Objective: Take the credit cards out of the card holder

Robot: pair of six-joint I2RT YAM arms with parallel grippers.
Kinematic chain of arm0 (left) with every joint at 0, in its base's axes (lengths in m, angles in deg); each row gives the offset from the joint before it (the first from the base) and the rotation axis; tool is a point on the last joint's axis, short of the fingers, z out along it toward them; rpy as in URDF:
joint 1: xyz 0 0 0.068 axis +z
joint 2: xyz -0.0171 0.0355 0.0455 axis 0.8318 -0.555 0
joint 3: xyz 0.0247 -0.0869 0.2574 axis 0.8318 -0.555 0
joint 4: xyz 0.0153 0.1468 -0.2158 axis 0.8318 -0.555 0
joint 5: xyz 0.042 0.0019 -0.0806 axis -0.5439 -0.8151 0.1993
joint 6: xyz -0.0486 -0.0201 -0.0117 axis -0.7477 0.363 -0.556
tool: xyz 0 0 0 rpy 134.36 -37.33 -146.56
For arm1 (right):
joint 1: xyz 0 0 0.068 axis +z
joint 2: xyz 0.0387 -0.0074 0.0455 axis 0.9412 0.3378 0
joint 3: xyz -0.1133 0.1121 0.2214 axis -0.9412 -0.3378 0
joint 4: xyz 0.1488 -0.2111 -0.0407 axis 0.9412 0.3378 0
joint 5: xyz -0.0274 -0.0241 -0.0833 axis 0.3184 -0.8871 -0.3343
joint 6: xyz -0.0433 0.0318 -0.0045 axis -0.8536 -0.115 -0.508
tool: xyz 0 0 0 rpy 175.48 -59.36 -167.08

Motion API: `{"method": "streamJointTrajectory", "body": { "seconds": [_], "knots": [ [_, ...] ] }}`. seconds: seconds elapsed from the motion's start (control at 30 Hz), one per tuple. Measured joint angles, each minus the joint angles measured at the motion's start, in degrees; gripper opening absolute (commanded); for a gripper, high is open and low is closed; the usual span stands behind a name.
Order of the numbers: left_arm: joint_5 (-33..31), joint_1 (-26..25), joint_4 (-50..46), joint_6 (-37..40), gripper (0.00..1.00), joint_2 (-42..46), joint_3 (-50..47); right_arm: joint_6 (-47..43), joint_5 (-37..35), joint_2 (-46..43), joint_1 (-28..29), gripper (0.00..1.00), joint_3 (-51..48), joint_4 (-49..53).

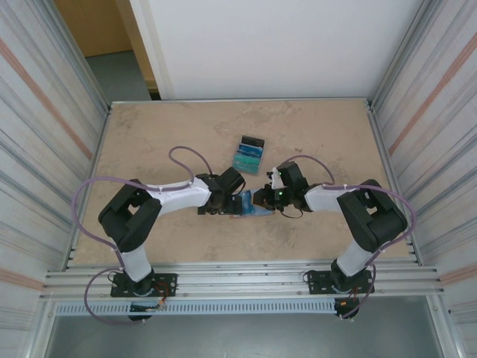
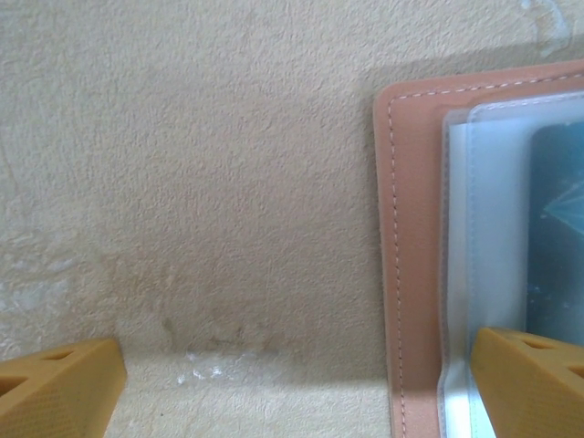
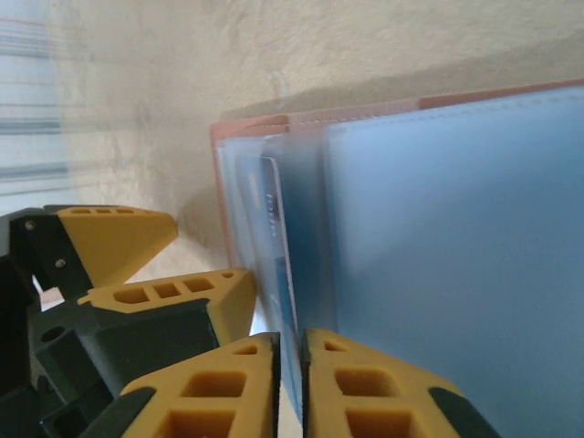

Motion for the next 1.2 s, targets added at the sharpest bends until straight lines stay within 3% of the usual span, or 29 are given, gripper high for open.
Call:
{"method": "streamJointTrajectory", "body": {
  "seconds": [0.37, 0.83, 1.2],
  "knots": [
    [0.11, 0.00, -0.72, 0.35, 0.99, -0.50, 0.66, 3.39, 5.11, 6.23, -0.04, 0.14, -1.27, -11.30],
    [0.09, 0.02, -0.72, 0.35, 0.99, -0.50, 0.66, 3.89, 5.53, 4.07, -1.38, 0.16, -3.56, -13.86],
    [0.09, 0.02, -0.72, 0.33, 0.99, -0.50, 0.66, 3.41, 4.81, 0.66, -1.88, 0.00, -3.85, -11.13]
  ]
}}
